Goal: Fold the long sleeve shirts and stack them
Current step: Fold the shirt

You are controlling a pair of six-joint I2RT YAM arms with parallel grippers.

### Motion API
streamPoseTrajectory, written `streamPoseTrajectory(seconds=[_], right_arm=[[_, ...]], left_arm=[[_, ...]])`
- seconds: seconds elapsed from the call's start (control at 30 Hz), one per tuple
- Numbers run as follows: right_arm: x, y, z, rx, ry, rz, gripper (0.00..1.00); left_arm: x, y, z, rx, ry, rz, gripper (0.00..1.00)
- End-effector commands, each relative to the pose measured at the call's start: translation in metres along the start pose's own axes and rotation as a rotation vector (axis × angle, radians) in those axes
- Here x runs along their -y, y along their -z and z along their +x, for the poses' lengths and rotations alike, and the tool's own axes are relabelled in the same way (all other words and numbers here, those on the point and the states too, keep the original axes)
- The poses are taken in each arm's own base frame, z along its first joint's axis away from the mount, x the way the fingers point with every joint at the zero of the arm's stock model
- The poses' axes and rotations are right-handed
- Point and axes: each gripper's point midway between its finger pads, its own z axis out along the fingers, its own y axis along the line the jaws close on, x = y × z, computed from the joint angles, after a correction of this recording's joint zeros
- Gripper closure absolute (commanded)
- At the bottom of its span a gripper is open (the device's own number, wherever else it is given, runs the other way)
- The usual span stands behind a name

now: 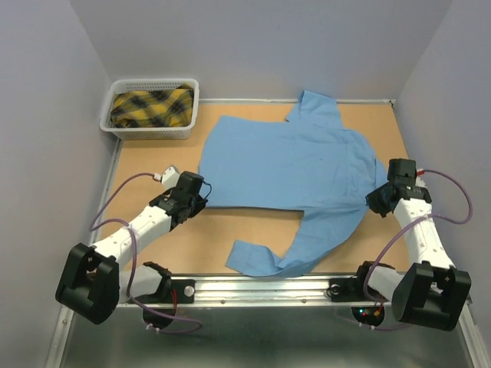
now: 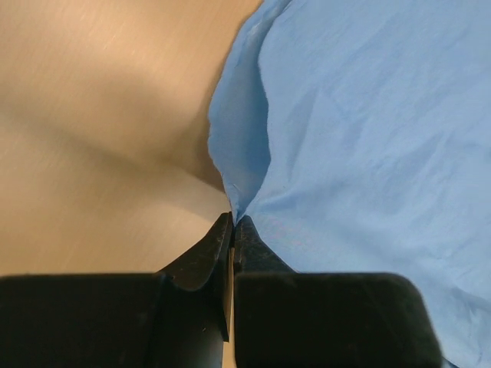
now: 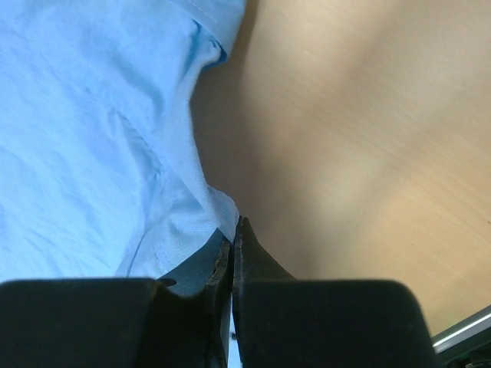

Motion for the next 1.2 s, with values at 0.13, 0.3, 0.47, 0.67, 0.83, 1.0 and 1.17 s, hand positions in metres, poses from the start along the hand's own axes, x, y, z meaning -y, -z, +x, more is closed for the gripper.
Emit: streamPoseTrajectory(seconds=[0.13, 0.3, 0.47, 0.67, 0.83, 1.0, 1.17], right_arm=[[-0.031, 0.006, -0.055, 0.114, 0.044, 0.012, 0.99], [-0.045, -0.006, -0.064, 0.093, 0.085, 0.018, 0.99], [-0.056, -0.018, -0.068, 0.069, 0.110, 0.017, 0.99], [-0.068, -0.031, -0.071, 0.037, 0.129, 0.012, 0.99], [-0.078, -0.028, -0.081, 0.056, 0.128, -0.005, 0.99], [-0.083, -0.029, -0.085, 0.061, 0.127, -0.009, 0.99], [-0.082, -0.042, -0.079, 0.029, 0.128, 0.009, 0.99]], left_arm=[[0.033, -0.001, -0.066, 0.174, -0.168, -0.065, 1.00], [0.054, -0.012, -0.080, 0.188, -0.270, -0.078, 1.00], [0.062, -0.037, -0.074, 0.138, -0.352, -0.115, 1.00], [0.069, -0.050, -0.070, 0.115, -0.383, -0.121, 0.99], [0.083, -0.040, -0.083, 0.145, -0.374, -0.089, 0.99], [0.097, -0.033, -0.093, 0.175, -0.364, -0.051, 0.97], [0.100, -0.051, -0.083, 0.135, -0.389, -0.064, 0.94]])
